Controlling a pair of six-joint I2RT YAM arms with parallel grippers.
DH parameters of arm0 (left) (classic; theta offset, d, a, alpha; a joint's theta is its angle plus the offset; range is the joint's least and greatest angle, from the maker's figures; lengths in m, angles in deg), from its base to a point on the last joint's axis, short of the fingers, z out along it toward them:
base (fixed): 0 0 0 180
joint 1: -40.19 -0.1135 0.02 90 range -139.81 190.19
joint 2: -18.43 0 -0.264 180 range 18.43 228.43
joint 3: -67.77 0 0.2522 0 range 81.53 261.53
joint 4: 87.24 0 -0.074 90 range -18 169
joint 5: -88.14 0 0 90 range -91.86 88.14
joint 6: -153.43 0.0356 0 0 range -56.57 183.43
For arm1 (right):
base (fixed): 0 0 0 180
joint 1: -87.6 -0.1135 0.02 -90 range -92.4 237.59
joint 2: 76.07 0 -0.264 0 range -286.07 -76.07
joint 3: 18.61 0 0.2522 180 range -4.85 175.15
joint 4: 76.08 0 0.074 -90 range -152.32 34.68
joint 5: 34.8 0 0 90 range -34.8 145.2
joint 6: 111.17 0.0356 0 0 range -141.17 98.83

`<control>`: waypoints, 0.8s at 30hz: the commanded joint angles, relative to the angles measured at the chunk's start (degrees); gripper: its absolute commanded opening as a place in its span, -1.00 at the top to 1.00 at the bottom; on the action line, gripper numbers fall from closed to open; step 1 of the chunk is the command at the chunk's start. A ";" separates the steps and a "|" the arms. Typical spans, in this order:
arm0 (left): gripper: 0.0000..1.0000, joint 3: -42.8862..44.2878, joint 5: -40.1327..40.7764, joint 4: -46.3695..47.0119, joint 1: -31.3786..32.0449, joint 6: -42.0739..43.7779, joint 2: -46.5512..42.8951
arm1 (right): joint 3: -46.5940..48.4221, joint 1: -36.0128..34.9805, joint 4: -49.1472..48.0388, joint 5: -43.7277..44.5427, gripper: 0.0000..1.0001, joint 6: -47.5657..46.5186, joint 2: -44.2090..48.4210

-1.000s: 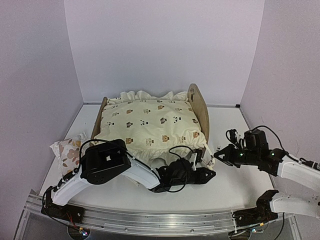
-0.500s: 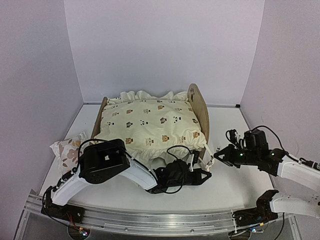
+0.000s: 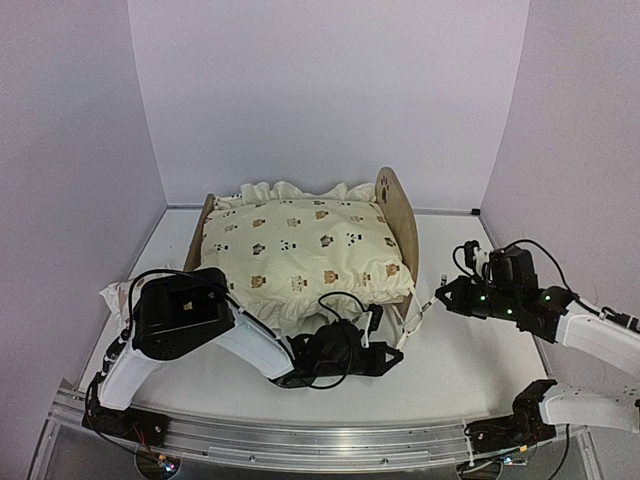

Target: Set up the pet bed

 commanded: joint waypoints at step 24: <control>1.00 2.24 21.73 -24.03 3.10 10.64 -3.11 | 28.21 0.20 -9.10 -12.20 1.00 -15.21 -15.73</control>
